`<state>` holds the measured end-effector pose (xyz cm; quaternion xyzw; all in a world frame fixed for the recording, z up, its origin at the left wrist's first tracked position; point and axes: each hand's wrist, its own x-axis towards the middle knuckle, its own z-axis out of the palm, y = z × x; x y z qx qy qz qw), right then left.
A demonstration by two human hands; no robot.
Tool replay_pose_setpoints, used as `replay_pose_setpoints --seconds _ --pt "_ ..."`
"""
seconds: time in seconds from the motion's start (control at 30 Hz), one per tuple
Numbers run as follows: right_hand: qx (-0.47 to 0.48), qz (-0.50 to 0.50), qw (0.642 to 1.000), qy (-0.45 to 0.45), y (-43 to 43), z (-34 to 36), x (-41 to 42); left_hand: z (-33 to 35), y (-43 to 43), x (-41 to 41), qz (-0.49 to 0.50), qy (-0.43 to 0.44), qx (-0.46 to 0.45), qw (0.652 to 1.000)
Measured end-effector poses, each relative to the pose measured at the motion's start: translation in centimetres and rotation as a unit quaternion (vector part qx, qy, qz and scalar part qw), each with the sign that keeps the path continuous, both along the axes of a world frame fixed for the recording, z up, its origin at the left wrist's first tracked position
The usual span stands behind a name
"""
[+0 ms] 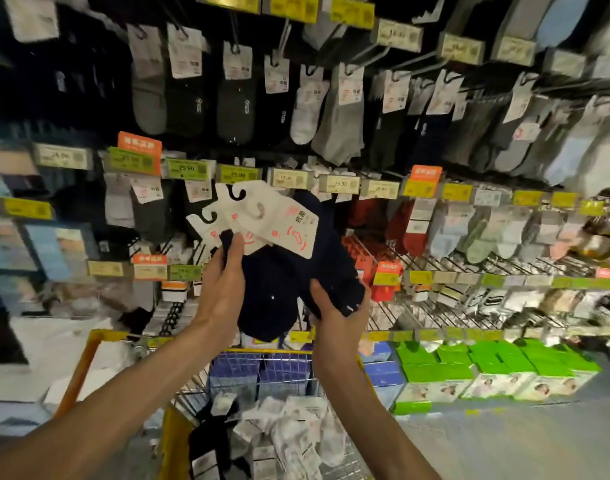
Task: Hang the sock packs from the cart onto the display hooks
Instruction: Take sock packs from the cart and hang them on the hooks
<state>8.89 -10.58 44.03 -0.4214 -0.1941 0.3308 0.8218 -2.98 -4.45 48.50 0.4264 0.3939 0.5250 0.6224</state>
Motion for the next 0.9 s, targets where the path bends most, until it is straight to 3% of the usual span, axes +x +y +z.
replay_pose_setpoints --seconds 0.17,0.37,0.5,0.6,0.67,0.8,0.9 --pt "-0.018 -0.02 0.998 -0.05 -0.7 2.1 -1.0 3.1 -0.6 -0.1 -0.042 0.012 0.036 0.998" --pt "0.004 0.024 0.99 -0.136 -2.9 4.1 -1.0 6.0 -1.4 -0.6 -0.016 0.019 0.091 0.996" --pt "0.05 0.168 0.979 -0.104 -4.4 5.4 0.3 8.0 -1.2 -1.8 -0.002 0.044 0.088 0.995" --pt "0.078 0.317 0.944 -0.041 -5.4 6.3 2.2 9.2 -1.4 -3.0 -0.016 0.057 0.096 0.994" --pt "0.07 0.362 0.929 -0.033 -5.7 6.4 3.3 9.7 -1.9 -3.7 -0.026 0.059 0.106 0.992" --pt "0.009 0.335 0.941 -0.043 -5.7 8.0 4.2 9.8 -2.6 -4.4 -0.042 0.08 0.122 0.988" --pt "-0.051 0.306 0.942 -0.13 -5.6 9.5 3.8 9.7 -2.9 -4.6 -0.046 0.09 0.118 0.988"
